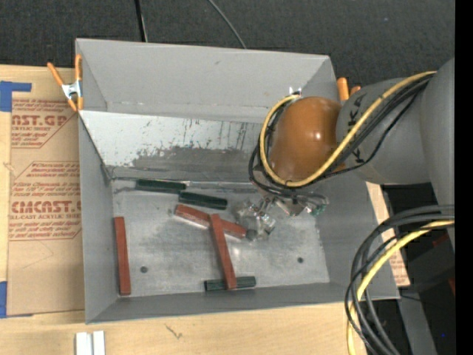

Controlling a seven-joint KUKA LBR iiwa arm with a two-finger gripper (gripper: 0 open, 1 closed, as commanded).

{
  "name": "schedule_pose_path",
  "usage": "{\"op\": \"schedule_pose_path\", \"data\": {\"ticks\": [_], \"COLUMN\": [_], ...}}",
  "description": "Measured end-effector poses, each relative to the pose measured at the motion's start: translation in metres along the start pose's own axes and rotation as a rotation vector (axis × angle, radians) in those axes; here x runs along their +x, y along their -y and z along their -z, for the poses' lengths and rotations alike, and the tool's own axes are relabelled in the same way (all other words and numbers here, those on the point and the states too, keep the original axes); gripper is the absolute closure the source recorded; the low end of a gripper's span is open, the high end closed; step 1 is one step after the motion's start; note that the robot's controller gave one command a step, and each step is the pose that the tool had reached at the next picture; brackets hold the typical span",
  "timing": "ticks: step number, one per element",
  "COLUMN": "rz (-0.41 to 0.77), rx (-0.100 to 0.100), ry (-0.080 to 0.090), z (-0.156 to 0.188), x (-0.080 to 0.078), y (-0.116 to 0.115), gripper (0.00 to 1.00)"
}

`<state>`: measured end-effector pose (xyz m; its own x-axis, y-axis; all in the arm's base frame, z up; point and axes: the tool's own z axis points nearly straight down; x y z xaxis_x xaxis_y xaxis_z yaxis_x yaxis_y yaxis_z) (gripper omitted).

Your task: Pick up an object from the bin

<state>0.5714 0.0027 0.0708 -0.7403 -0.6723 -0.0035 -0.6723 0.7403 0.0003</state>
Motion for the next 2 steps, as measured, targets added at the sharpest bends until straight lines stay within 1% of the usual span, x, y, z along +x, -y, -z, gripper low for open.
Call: {"op": "schedule_pose_path", "data": {"ticks": [1,2], "rz": [0.000,0.000], "rx": [0.000,0.000], "ry": [-0.001,-0.001], "z": [-0.0001,-0.0002], "x": [0.0003,0.0003], "y": [0.0000,0.0000], "gripper": [0.00,0.00]}}
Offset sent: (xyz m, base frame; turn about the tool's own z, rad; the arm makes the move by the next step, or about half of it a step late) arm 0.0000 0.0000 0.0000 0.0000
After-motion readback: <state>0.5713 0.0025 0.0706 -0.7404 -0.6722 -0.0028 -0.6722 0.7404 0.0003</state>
